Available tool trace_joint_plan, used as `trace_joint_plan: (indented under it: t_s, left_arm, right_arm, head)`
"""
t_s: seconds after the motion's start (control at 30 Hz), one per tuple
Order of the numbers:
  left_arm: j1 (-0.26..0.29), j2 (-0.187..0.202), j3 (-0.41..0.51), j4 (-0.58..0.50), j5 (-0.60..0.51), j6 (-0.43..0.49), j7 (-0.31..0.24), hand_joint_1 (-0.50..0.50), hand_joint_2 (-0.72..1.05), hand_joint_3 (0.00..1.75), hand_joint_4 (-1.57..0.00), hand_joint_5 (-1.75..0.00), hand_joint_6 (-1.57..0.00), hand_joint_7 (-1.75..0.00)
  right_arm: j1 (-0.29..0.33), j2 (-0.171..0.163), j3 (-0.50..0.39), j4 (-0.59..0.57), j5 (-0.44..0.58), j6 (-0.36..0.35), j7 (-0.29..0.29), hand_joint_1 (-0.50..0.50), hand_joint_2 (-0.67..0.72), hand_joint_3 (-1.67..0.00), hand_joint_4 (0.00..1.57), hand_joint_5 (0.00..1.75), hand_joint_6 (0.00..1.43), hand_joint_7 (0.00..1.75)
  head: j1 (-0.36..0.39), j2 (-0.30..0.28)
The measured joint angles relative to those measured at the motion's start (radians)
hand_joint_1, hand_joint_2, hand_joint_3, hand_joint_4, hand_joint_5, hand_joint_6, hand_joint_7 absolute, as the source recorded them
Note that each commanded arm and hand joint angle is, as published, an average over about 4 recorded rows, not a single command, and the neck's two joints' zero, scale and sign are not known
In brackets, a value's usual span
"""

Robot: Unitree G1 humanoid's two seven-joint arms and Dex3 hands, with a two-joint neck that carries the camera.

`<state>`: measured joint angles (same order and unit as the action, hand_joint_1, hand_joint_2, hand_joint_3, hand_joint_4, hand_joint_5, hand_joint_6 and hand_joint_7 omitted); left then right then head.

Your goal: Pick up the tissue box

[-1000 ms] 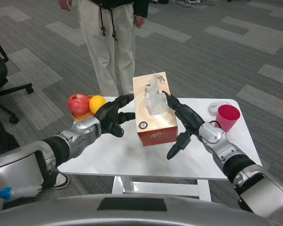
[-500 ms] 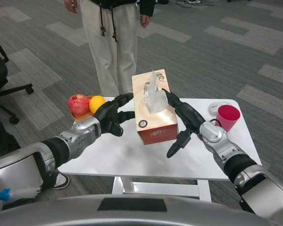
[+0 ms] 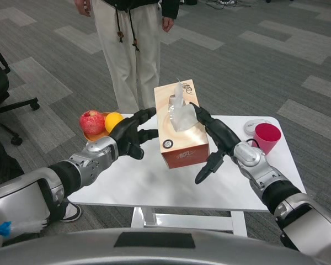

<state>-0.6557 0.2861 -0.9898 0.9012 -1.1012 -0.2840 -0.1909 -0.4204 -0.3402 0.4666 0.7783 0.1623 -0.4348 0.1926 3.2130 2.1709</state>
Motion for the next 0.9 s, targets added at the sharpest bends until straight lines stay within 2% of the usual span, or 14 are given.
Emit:
trace_joint_plan:
  t_s: [0.8, 0.9]
  left_arm:
    - [0.002, 0.001, 0.005, -0.003, 0.003, 0.000, 0.000, 0.50, -0.64, 0.09, 0.00, -1.03, 0.00, -0.21]
    - [0.002, 0.001, 0.005, -0.005, 0.004, 0.000, 0.000, 0.50, -0.64, 0.04, 0.00, -1.03, 0.00, -0.21]
  right_arm:
    - [0.001, 0.000, -0.001, -0.004, 0.000, 0.000, 0.000, -0.08, 0.15, -0.16, 0.00, 0.10, 0.00, 0.00]
    - [0.001, -0.001, -0.001, -0.004, 0.000, 0.000, 0.000, -0.08, 0.15, -0.16, 0.00, 0.10, 0.00, 0.00]
  head:
    - [0.000, -0.002]
    - [0.000, -0.002]
